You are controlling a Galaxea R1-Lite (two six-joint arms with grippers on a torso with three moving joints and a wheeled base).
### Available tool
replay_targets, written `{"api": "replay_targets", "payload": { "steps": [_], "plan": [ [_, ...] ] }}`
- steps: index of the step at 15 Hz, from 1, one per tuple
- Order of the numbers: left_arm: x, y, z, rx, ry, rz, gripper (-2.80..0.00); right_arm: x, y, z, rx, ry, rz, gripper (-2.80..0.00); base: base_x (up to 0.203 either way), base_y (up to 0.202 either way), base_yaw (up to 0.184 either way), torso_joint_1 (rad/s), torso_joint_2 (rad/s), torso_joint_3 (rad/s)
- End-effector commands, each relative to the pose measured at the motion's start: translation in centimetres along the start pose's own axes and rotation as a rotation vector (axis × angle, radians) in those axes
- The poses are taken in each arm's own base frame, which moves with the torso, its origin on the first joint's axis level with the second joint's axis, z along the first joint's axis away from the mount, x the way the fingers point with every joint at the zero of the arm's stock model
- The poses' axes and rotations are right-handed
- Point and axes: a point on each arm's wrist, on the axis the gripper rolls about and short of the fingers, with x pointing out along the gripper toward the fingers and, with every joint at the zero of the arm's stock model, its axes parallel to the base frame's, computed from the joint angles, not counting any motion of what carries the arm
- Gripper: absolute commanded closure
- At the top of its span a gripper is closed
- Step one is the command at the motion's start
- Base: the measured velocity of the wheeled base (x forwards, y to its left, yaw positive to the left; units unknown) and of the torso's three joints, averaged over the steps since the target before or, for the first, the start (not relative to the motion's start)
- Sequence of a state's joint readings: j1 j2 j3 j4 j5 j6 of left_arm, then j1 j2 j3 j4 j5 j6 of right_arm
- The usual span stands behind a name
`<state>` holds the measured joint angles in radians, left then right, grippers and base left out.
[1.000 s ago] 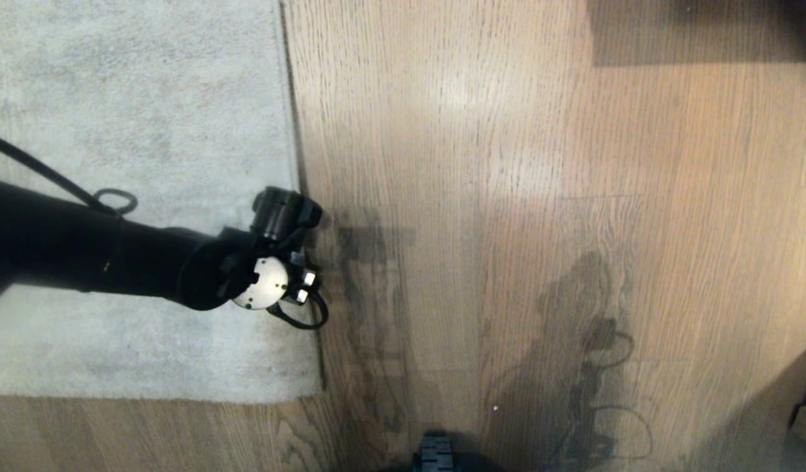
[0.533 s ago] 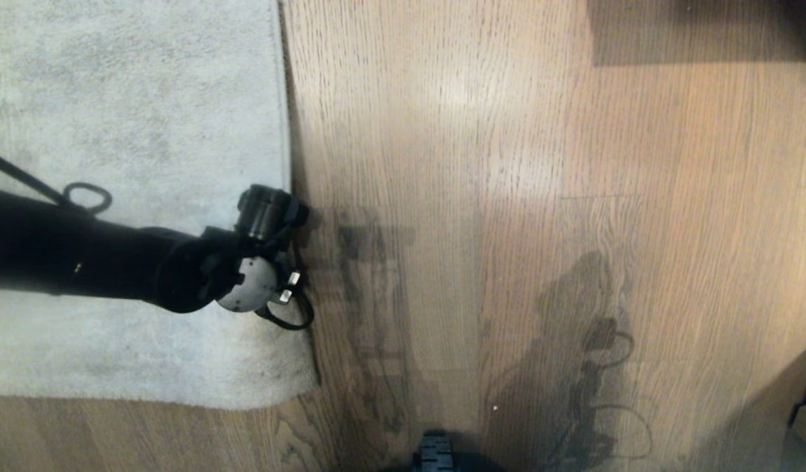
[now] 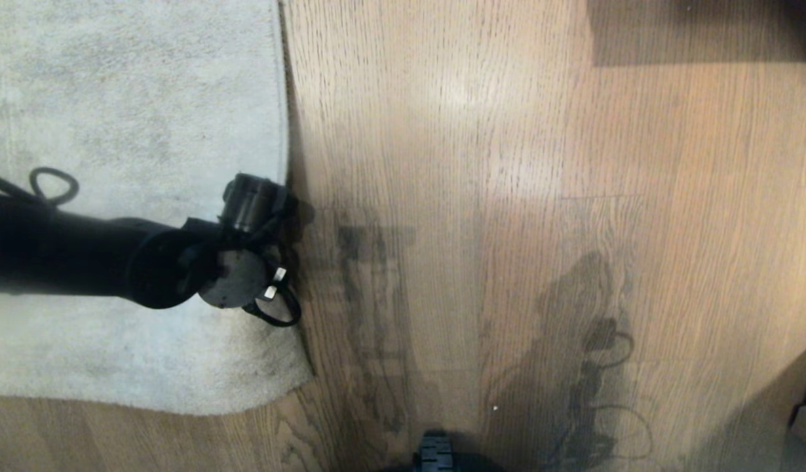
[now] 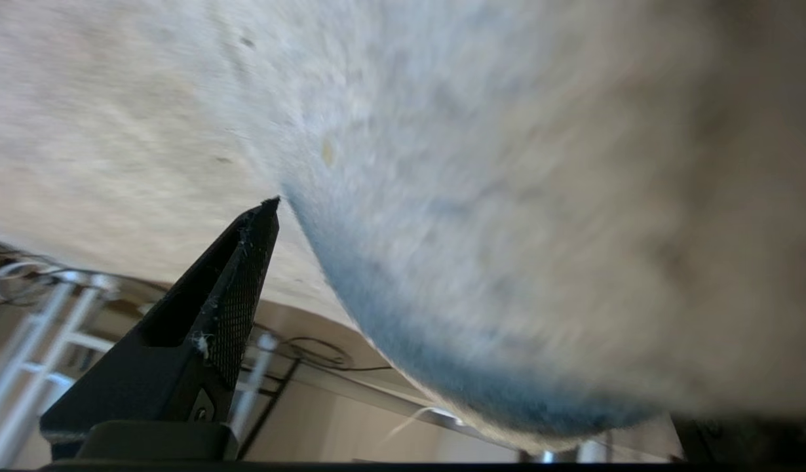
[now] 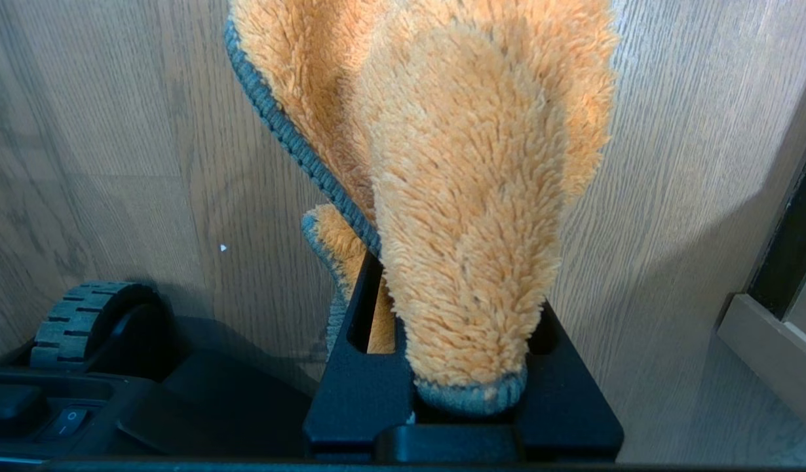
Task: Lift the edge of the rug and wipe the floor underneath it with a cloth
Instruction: Lift up the carpet
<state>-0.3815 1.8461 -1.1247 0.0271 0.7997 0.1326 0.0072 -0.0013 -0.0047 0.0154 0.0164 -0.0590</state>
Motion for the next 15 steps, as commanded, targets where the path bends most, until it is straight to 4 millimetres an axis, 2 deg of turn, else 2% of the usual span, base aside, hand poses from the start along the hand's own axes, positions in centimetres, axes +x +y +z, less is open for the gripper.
{"api": "replay_targets", "payload": {
  "steps": [1,6,15],
  "plan": [
    [-0.6,0.8,0.3,-0.007,-0.014,0.028,-2.8,0.0,0.0,0.0,-0.001,0.001,0.001,0.0,0.0,0.0,0.0,0.0,0.0,0.0],
    [-1.6,1.6,-0.2,0.046,-0.016,0.067,-2.8,0.0,0.0,0.0,-0.001,0.001,0.001,0.0,0.0,0.0,0.0,0.0,0.0,0.0],
    [-3.6,0.6,-4.9,0.172,0.026,0.034,-2.8,0.0,0.0,0.0,-0.001,0.001,0.001,0.0,0.0,0.0,0.0,0.0,0.0,0.0]
  ]
}}
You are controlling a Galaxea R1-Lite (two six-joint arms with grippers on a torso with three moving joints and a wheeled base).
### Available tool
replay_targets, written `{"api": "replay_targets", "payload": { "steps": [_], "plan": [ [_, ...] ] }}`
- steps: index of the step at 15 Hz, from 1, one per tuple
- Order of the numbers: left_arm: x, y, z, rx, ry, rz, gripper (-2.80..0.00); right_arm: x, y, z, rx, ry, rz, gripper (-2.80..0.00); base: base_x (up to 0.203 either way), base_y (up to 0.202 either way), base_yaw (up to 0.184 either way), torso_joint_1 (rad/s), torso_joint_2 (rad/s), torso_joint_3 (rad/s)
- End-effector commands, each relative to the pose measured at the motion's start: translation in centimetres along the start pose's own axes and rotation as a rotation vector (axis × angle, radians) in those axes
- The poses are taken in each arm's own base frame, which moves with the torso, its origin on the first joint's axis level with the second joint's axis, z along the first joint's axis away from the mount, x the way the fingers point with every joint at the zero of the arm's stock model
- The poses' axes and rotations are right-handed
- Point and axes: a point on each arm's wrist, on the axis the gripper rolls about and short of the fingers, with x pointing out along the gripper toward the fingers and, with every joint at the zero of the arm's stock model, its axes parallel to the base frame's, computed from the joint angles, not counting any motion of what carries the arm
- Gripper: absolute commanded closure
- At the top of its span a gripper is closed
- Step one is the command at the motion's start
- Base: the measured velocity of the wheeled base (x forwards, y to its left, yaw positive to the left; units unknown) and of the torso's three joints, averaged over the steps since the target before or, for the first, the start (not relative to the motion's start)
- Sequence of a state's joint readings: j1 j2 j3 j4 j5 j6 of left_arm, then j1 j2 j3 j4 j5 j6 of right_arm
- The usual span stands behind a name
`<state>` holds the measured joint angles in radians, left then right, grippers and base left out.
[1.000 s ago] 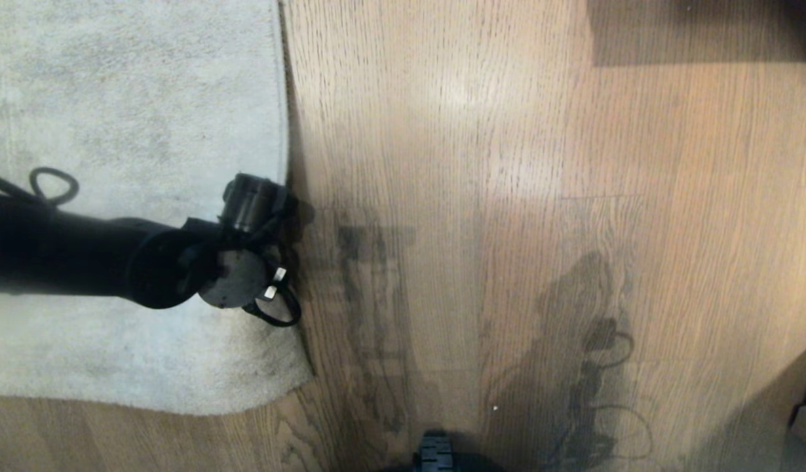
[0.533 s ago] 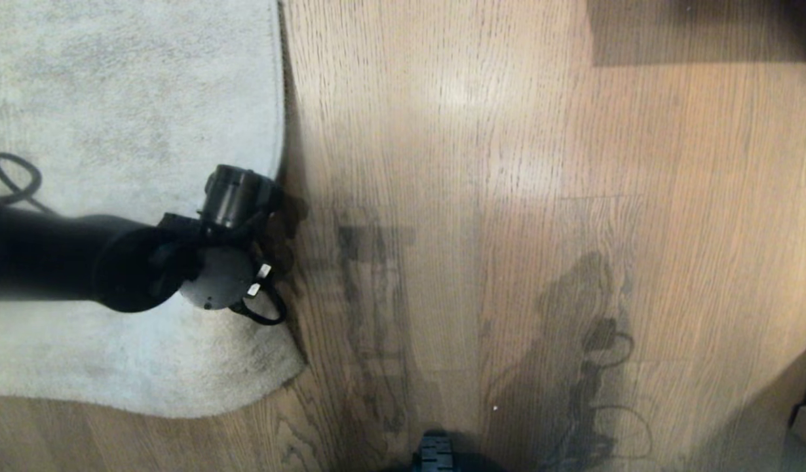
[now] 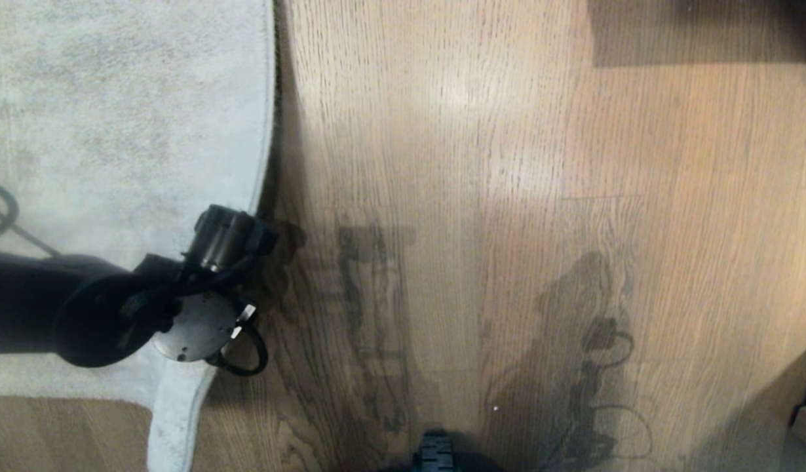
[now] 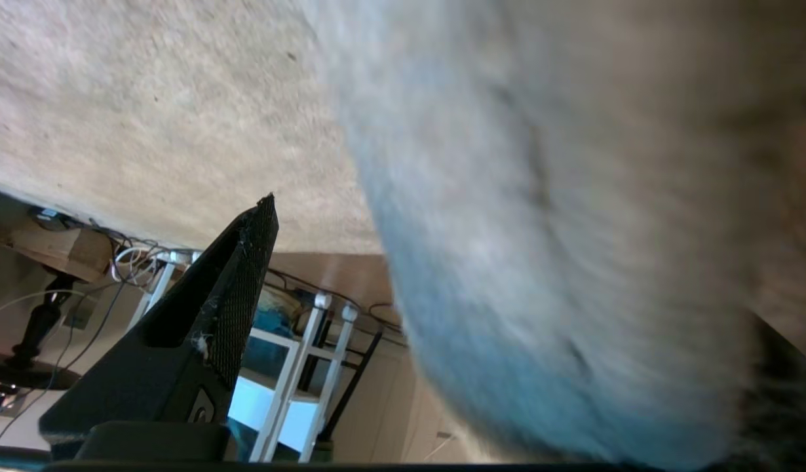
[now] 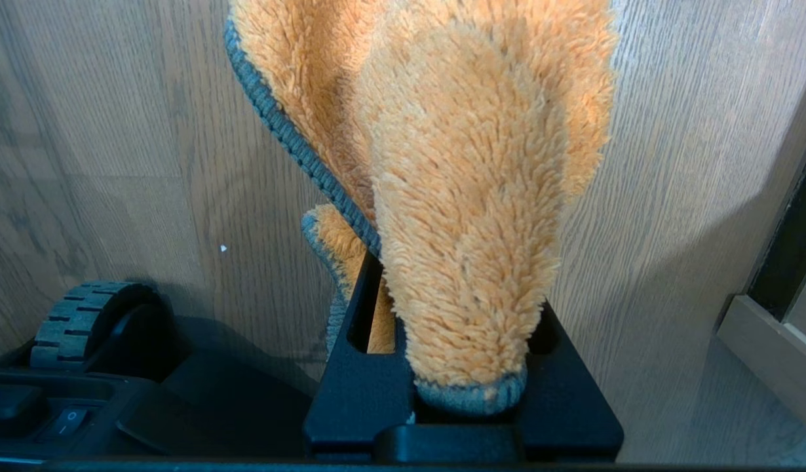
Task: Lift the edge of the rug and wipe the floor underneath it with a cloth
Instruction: Lift up the carpet
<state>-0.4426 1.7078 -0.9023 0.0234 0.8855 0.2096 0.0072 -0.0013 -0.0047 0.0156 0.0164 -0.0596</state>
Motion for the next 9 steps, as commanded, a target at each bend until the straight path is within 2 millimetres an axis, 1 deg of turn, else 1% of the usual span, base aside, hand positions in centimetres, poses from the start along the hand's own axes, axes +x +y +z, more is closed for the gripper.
{"api": "replay_targets", "payload": {
  "steps": [1,5,7,9],
  "plan": [
    [-0.5,-0.1,-0.7,0.014,-0.002,-0.009,-2.8,0.0,0.0,0.0,0.0,0.001,0.001,0.0,0.0,0.0,0.0,0.0,0.0,0.0],
    [-1.1,-1.3,-2.1,0.037,0.003,-0.037,-2.8,0.0,0.0,0.0,0.0,0.001,0.001,0.0,0.0,0.0,0.0,0.0,0.0,0.0],
    [-1.3,-2.1,-3.1,0.024,0.016,-0.052,-2.8,0.0,0.0,0.0,0.0,0.001,0.001,0.0,0.0,0.0,0.0,0.0,0.0,0.0],
    [-1.3,-2.5,-3.9,0.046,0.032,-0.058,-2.8,0.0,0.0,0.0,0.0,0.0,0.001,0.0,0.0,0.0,0.0,0.0,0.0,0.0]
  ]
}}
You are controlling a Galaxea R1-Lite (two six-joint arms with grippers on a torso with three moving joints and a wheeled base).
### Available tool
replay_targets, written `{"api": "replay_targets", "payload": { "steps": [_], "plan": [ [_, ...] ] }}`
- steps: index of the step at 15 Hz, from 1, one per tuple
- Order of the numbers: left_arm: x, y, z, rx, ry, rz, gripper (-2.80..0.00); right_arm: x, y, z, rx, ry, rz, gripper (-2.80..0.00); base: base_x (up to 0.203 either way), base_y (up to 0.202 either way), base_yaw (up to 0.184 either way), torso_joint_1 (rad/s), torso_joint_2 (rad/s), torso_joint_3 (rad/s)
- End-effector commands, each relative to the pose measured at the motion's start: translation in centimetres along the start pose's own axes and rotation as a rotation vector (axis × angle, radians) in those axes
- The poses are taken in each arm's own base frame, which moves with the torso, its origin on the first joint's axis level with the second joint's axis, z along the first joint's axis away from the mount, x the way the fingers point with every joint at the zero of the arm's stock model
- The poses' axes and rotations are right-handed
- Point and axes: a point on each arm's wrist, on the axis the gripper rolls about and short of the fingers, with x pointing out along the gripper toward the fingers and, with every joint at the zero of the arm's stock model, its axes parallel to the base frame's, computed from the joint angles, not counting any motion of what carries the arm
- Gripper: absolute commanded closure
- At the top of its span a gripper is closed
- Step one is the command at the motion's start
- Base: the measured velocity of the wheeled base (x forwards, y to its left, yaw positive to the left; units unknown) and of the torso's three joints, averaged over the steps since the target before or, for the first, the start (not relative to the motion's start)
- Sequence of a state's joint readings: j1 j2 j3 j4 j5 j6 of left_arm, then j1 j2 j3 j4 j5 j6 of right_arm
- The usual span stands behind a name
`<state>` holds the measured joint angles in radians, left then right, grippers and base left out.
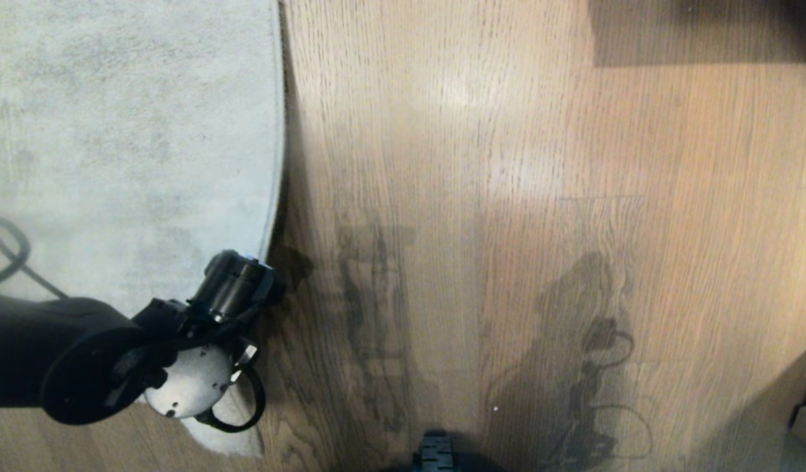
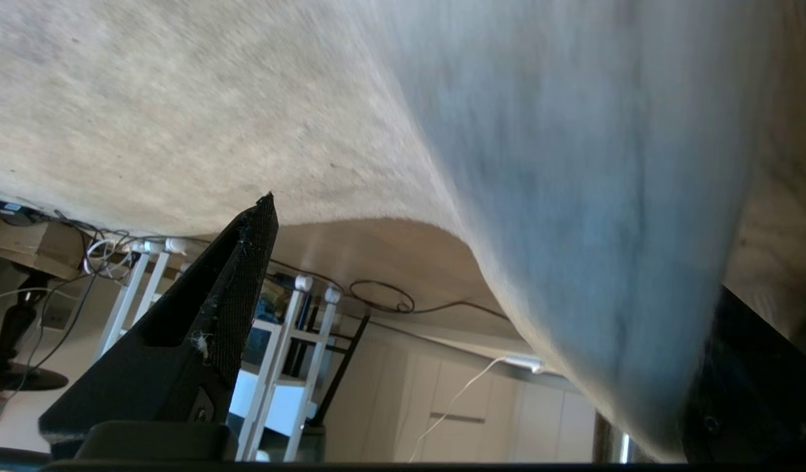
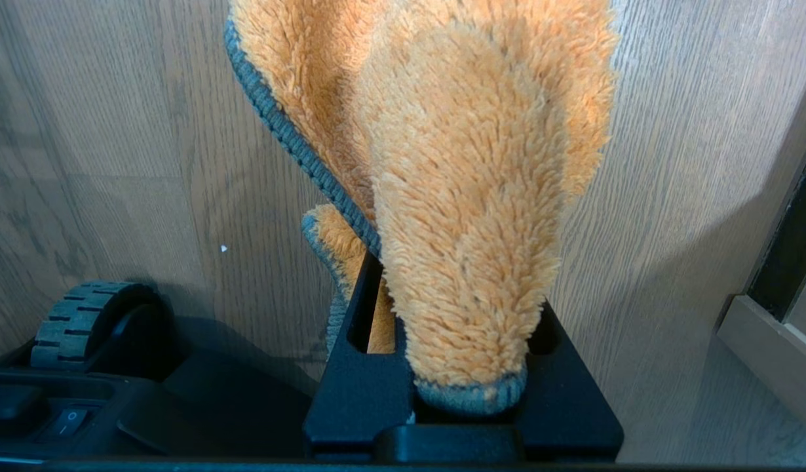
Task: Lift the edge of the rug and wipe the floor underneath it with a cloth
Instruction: Lift up the carpet
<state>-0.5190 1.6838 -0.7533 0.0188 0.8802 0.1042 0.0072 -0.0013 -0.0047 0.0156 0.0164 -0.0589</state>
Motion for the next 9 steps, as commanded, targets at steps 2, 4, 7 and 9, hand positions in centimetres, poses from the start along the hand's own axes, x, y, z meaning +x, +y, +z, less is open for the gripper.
{"api": "replay_targets", "payload": {
  "steps": [2,4,7,9],
  "plan": [
    [0.2,-0.7,-1.2,0.045,0.03,0.004,-2.8,0.0,0.0,0.0,-0.001,0.001,0.001,0.0,0.0,0.0,0.0,0.0,0.0,0.0],
    [0.6,-1.2,-1.8,0.058,0.04,0.015,-2.8,0.0,0.0,0.0,-0.001,0.001,0.001,0.0,0.0,0.0,0.0,0.0,0.0,0.0],
    [1.7,-2.5,-2.2,0.048,0.033,0.08,-2.8,0.0,0.0,0.0,-0.001,0.001,0.001,0.0,0.0,0.0,0.0,0.0,0.0,0.0],
    [2.0,-2.8,-2.5,0.051,0.035,0.121,-2.8,0.0,0.0,0.0,-0.001,0.001,0.001,0.0,0.0,0.0,0.0,0.0,0.0,0.0]
  ]
}}
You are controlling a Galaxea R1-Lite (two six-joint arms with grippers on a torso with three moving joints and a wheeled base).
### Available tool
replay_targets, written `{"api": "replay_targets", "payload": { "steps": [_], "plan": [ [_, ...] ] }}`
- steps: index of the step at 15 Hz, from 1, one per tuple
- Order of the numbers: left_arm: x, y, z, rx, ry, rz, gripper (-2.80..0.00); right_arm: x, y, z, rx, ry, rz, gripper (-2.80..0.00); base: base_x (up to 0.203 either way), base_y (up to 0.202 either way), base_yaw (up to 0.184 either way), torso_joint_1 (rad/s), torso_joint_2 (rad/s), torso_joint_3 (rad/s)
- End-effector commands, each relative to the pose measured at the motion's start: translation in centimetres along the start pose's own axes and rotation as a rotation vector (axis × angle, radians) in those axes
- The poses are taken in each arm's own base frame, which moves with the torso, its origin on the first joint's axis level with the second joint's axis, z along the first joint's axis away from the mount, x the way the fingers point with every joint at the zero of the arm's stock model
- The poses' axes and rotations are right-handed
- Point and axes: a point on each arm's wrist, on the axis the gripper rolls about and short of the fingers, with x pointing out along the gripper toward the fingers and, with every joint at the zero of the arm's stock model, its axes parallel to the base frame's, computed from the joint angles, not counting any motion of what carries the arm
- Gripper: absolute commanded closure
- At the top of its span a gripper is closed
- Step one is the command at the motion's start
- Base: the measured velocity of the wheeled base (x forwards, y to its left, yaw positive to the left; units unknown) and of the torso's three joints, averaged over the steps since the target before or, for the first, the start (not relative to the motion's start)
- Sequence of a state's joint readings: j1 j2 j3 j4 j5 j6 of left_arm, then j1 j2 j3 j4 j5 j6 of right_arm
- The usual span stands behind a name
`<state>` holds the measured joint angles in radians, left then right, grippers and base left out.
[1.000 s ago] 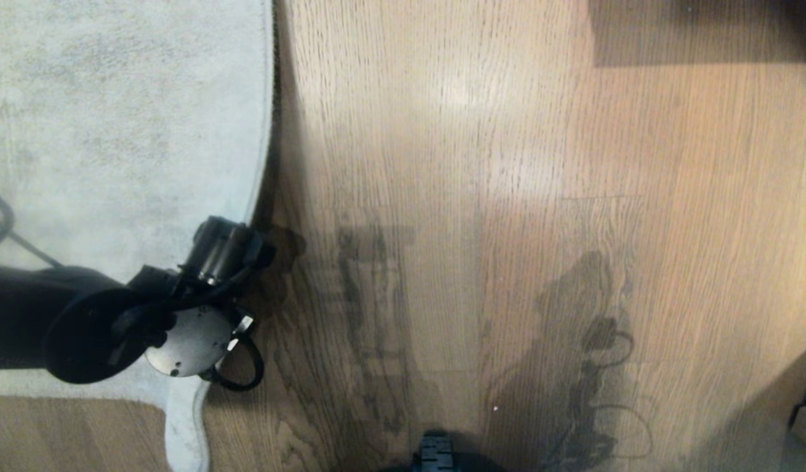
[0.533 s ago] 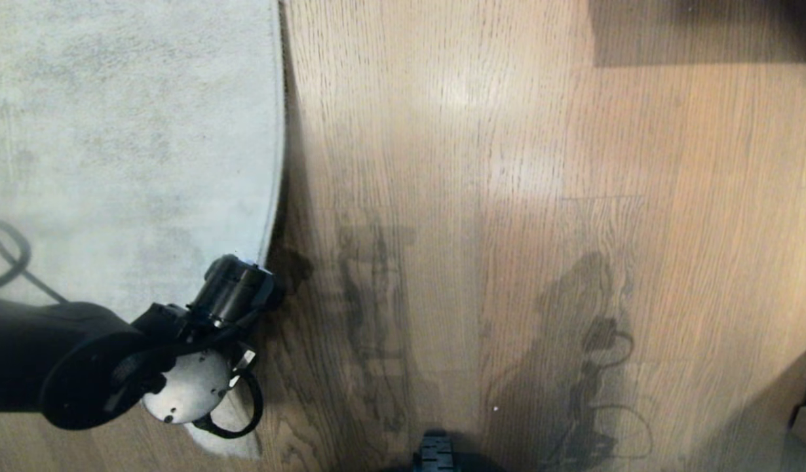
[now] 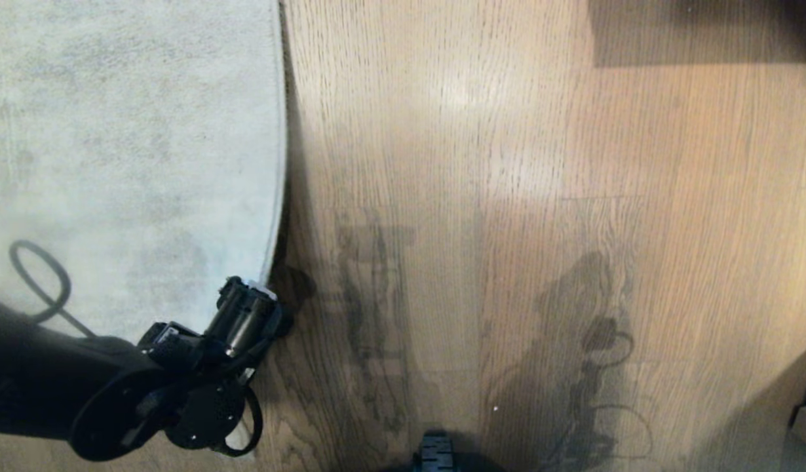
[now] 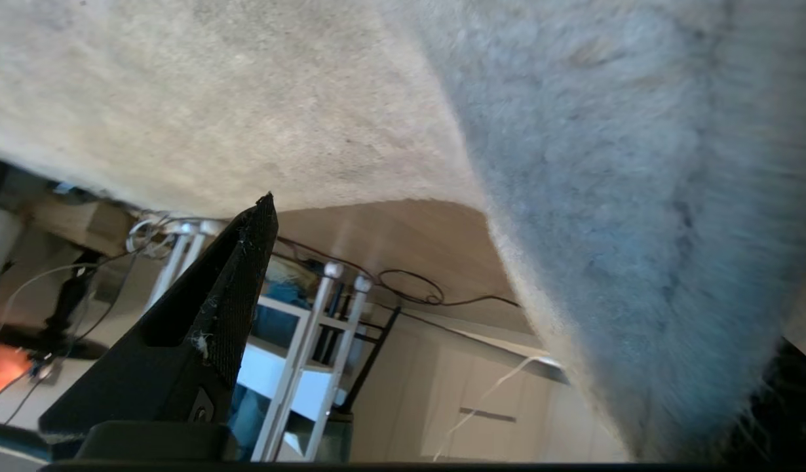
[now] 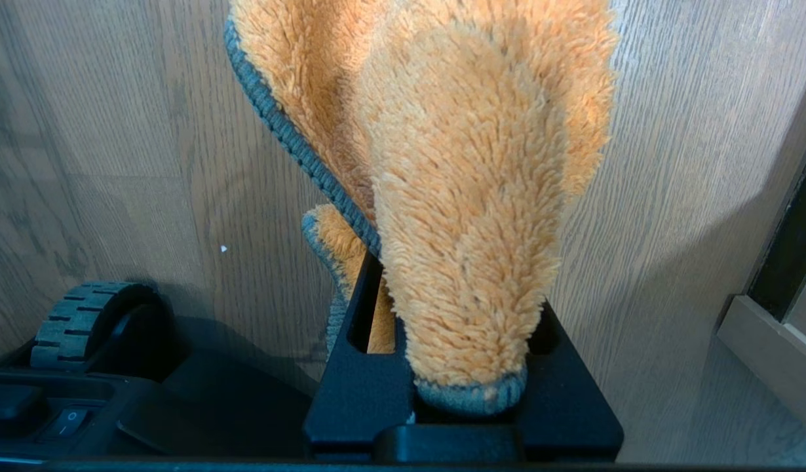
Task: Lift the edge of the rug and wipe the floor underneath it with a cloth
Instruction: Lift up the carpet
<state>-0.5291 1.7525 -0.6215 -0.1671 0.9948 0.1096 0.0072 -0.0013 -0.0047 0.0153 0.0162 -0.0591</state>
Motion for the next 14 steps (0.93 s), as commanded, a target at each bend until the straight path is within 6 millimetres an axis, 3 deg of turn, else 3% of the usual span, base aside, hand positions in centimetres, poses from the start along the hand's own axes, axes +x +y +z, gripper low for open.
{"api": "replay_targets", "payload": {
  "steps": [1,9,10,11,14],
  "plan": [
    [0.49,-0.73,-0.42,0.029,0.021,0.032,-2.8,0.01,0.0,0.0,-0.001,0.001,0.001,0.0,0.0,0.0,0.0,0.0,0.0,0.0],
    [0.59,-1.5,-0.02,-0.004,-0.011,0.061,-2.8,0.01,0.0,0.0,-0.001,0.001,0.001,0.0,0.0,0.0,0.0,0.0,0.0,0.0],
    [0.57,-1.55,-0.17,0.001,-0.01,0.058,-1.8,0.01,0.0,0.0,-0.001,0.001,0.001,0.0,0.0,0.0,0.0,0.0,0.0,0.0],
    [0.5,-1.56,-0.19,-0.001,-0.012,0.057,0.0,0.01,0.0,0.0,-0.001,0.001,0.001,0.0,0.0,0.0,0.0,0.0,0.0,0.0],
    [0.21,-1.63,0.03,-0.014,-0.03,0.054,0.0,0.01,0.0,0.0,-0.001,0.001,0.001,0.0,0.0,0.0,0.0,0.0,0.0,0.0]
  ]
}}
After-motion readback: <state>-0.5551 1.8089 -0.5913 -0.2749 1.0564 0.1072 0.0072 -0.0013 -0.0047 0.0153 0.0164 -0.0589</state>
